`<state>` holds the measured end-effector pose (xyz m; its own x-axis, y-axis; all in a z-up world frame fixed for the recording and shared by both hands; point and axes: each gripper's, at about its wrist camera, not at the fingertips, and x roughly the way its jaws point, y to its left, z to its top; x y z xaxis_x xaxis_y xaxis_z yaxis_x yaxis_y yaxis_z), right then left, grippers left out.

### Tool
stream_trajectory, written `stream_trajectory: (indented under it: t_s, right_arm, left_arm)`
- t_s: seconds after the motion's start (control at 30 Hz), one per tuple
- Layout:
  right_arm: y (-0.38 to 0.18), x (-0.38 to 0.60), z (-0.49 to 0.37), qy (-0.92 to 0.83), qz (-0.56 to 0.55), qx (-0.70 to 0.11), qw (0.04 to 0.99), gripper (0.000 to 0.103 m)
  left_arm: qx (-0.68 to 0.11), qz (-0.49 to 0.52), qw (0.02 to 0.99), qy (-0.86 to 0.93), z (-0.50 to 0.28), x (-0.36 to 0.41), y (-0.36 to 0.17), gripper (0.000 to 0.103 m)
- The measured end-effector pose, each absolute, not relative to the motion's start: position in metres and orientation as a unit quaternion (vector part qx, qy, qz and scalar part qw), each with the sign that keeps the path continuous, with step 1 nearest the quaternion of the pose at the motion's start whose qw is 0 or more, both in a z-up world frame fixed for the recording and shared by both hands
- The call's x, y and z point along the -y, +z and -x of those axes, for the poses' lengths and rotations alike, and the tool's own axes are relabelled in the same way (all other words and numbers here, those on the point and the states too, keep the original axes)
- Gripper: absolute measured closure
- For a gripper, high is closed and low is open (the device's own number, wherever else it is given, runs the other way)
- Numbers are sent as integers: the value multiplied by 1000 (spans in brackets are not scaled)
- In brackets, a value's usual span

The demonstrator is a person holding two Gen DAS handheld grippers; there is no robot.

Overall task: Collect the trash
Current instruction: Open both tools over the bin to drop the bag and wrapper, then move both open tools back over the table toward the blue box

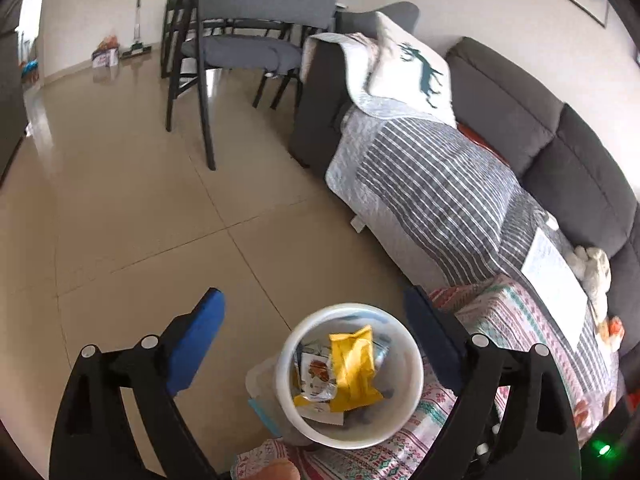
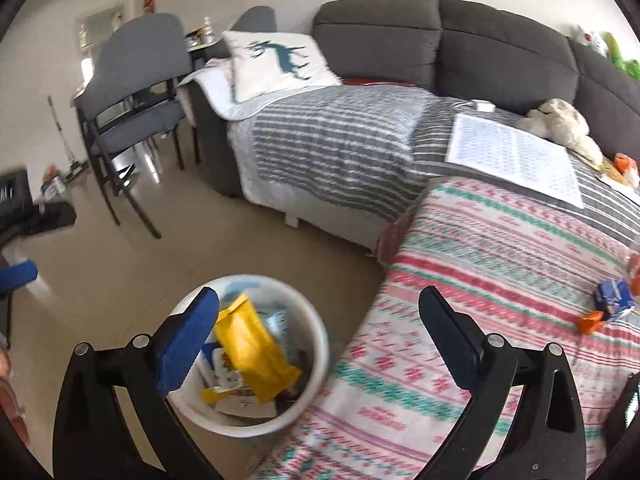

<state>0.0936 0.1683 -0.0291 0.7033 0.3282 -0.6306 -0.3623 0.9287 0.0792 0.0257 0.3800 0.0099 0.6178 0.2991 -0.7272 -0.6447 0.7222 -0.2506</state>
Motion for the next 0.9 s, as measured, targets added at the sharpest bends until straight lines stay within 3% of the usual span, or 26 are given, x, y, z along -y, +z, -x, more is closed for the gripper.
stream_trajectory:
  t_s: [0.47,0.9]
  right_arm:
    - [7,-82,-112,100,7,-288,953,7]
    - [23,45,-118,4,-9,-267,964,7]
  left_arm:
    - [-307,128,907,259,-57,-272,36,13]
    - [-333,112,919,181,-103,-162,35,11]
